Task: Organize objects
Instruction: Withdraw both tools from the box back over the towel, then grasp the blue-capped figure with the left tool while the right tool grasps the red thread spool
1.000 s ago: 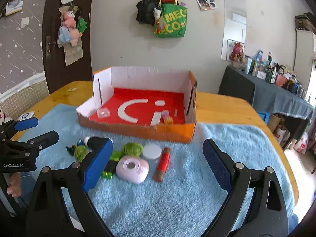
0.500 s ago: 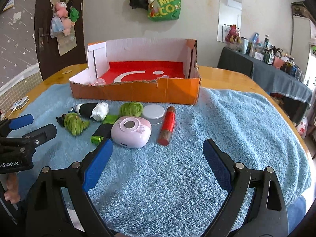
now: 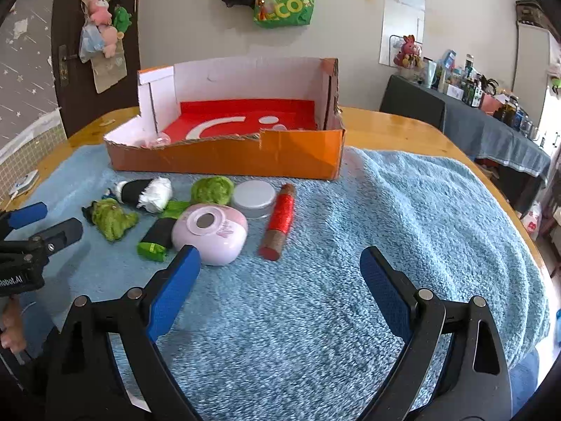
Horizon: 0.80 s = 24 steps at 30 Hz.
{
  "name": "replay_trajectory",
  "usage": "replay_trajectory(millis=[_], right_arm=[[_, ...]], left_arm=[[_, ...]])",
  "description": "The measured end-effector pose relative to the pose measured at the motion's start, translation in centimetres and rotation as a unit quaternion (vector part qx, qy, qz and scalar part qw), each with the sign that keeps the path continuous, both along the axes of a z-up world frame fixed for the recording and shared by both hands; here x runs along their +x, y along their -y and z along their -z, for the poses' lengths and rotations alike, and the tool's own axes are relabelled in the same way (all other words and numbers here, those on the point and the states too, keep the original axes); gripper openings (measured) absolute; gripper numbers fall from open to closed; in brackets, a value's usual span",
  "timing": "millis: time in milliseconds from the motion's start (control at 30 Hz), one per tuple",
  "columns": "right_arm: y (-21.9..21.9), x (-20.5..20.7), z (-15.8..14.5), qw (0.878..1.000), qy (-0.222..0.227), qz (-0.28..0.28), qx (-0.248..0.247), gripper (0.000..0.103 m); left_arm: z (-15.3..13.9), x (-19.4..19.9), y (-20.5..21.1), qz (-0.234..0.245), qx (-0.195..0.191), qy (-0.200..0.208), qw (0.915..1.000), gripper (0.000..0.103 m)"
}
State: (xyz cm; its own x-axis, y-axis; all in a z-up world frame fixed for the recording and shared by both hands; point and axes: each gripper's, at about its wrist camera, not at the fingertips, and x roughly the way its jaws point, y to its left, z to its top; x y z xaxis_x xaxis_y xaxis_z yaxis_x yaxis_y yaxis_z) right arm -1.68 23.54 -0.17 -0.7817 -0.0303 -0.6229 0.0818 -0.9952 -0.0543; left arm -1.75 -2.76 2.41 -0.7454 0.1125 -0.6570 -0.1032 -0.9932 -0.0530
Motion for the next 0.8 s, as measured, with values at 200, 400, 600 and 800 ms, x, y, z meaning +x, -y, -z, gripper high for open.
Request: replay_trajectory(millis=[200,400,600,800], right_arm=[[-0.9,-0.9,0.8,1.000,0.024,0.012,0.010,0.093],[-1.4,-1.5,1.2,0.999,0.040,0.011,0.014,0.093],[-1.7,-2.4,0.9,0.998,0.046,0.018,0.031,0.093],[-2.6,-3.5,0.8,0.998,0.064,0.015,0.025,0.093]], left_arm=[[0.6,-1.5,0.7,-0.001,-0.017,0.017,0.9997,0.099],[0.9,-2.8,0.8,0.006,-0.036,0.026,0.9990,0.099],[0.9,-3.6,1.0,0.003,-0.058,0.029,0.9979,0.099],[0.7,-4.5,1.4,0.009,-0.071,0.029,0.9970,0.098]])
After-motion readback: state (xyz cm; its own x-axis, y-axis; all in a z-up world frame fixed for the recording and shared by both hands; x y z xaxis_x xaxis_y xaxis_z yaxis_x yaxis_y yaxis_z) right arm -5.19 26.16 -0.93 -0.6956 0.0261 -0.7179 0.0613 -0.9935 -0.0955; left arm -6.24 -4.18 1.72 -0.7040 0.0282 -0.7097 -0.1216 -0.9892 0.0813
